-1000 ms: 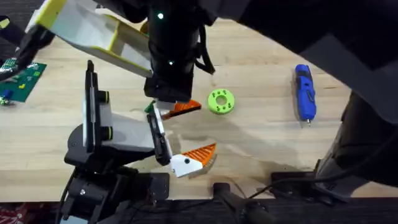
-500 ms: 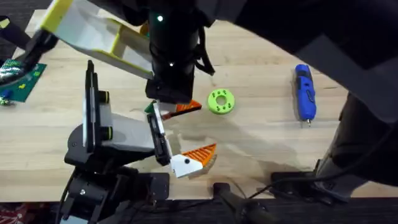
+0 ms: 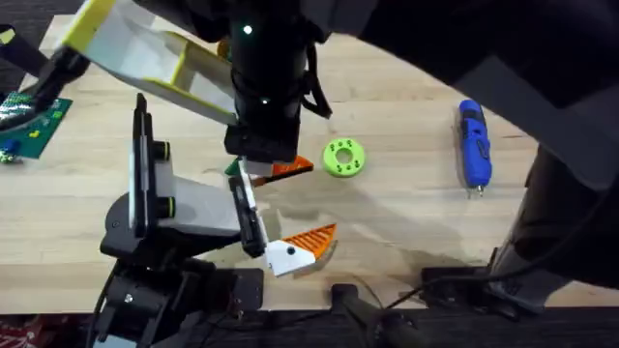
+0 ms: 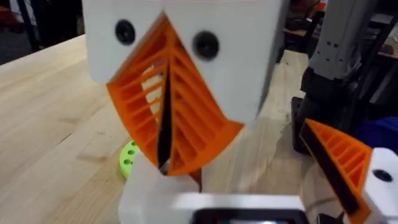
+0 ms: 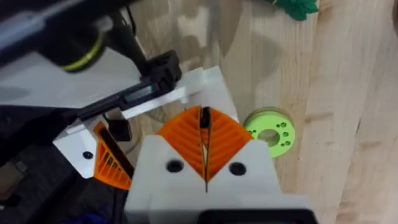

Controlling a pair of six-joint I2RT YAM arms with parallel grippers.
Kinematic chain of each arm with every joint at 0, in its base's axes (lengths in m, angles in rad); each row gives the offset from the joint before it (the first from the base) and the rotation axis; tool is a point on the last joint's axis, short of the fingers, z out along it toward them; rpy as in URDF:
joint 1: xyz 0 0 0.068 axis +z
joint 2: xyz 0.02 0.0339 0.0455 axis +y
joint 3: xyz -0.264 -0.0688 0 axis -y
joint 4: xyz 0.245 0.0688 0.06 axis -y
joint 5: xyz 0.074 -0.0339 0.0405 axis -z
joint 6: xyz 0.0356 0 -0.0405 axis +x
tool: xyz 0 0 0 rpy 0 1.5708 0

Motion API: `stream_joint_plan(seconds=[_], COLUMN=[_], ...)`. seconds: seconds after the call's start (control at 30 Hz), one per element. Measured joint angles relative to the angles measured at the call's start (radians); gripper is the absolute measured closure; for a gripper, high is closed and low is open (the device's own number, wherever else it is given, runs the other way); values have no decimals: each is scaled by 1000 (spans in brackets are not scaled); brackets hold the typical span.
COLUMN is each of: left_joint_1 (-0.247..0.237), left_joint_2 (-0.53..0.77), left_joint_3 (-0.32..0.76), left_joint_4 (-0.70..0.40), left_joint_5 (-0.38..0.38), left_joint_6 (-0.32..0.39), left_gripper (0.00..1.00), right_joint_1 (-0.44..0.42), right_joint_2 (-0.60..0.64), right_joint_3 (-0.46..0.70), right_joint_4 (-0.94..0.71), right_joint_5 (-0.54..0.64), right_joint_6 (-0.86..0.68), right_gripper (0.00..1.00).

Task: Pick up the gripper from the table and insert it into the empty holder that is missing its gripper. Then pick up a screw, insert it into the mounting hole, and use the screwdriver to tighten it. Finally, clean up the table by picking up the vegetable and placing it into the bucket.

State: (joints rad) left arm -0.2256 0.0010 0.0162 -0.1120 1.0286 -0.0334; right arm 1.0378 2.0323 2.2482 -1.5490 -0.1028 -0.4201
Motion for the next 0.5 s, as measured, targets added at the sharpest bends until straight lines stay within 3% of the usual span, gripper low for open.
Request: stream_joint_plan(seconds=[0.5], left_joint_1=[0], left_joint_2=[1], left_joint_3=[0], left_joint_4=[-1], left_joint_5=[0], left_joint_6=[-12], left_gripper=[15], right_joint_1=[-3], right_joint_2=[20], right_joint_3=[0], right_joint_4=[5], right_joint_5=[-8], right_joint_6=[-4], right_gripper=[994])
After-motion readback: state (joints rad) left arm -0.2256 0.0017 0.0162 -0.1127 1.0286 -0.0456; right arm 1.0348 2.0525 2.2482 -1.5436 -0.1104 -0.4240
